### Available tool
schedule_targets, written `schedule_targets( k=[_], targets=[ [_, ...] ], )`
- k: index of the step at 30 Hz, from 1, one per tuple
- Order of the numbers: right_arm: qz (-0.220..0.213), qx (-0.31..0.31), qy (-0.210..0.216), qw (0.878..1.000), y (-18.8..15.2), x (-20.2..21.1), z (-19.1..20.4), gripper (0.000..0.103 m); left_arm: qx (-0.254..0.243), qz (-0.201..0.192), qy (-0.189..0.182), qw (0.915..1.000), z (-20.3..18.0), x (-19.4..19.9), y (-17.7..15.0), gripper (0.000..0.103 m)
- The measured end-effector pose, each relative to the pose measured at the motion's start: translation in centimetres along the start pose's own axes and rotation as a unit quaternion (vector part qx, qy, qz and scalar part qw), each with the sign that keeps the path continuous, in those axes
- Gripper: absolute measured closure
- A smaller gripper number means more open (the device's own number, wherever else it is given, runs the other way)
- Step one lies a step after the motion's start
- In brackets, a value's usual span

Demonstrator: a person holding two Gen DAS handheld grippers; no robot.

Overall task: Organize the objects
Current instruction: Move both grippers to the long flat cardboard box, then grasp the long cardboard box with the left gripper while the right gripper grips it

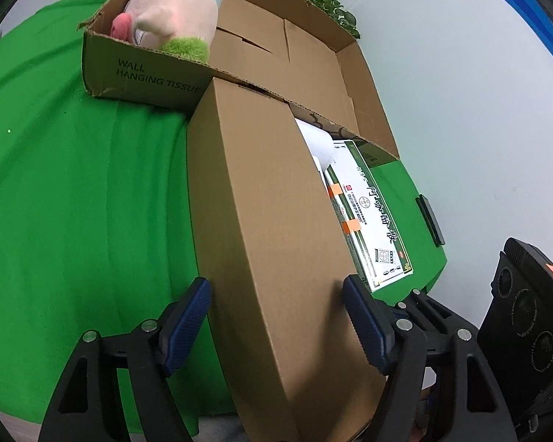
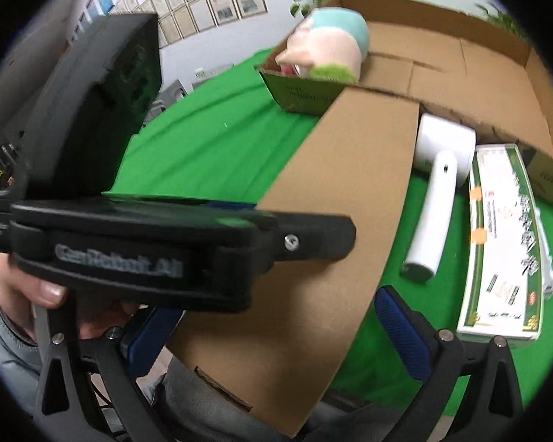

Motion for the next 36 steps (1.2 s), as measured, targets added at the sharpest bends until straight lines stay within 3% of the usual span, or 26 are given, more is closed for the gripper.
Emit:
schedule_targets(
  k=[15,25,36],
  targets=[
    [0.016,-0.023,-0.024,0.999,-0.4,-0.8,0.4,0.0,-0.001,0.017,0.002,0.9999,-0.2,0.3,-1.0,0.03],
    [-0.002,-0.032,-0.027,0.999,-1.2,-0.3,-0.2,0.006,-0.012,0.018,0.007,0.9997,-0.8,0.5,-1.8,0.03],
    [-0.023,-0.041,-0.027,0.999,-1.1,0.4,-0.3,0.01,-0.042,-0.016,0.043,0.9981,-2.8,1.6,-2.3,0.032]
  ],
)
Point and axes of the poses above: each gripper's, at about its wrist camera, not at the fingertips, and x roughly against the way its jaws point, z to its left, y to its top, the point moved 3 cm from there along -x, roughly the way its jaws point, and after that the axes turned 3 degrees about z, right-handed, at the moved point
